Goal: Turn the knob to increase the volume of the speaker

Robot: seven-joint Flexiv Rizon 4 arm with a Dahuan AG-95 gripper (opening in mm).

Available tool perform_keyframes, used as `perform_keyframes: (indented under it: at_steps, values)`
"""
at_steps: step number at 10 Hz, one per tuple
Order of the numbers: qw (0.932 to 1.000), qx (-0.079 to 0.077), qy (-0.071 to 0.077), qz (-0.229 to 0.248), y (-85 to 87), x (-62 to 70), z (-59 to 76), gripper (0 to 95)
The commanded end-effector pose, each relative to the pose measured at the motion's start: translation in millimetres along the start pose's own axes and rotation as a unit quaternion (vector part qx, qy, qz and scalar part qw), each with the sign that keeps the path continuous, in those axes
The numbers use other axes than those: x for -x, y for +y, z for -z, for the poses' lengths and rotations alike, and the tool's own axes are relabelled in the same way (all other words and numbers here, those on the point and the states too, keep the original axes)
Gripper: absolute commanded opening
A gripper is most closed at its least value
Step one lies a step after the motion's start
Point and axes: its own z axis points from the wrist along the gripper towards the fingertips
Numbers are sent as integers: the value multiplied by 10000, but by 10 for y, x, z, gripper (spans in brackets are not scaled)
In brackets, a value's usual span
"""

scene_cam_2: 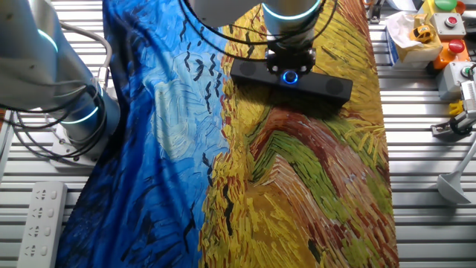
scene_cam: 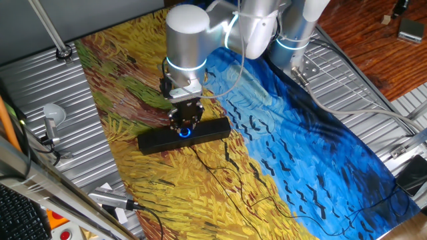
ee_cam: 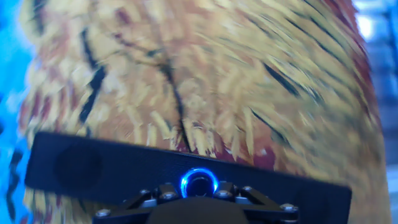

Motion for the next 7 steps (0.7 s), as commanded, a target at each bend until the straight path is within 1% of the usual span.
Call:
perform_keyframes:
  at_steps: [1, 4, 7]
  values:
    - [9921, 254, -37, 1227, 2, 9, 8, 570]
    - [9941, 321, 58, 1035, 2, 9, 8, 570]
    - [9947, 393, 99, 948, 1, 8, 5, 570]
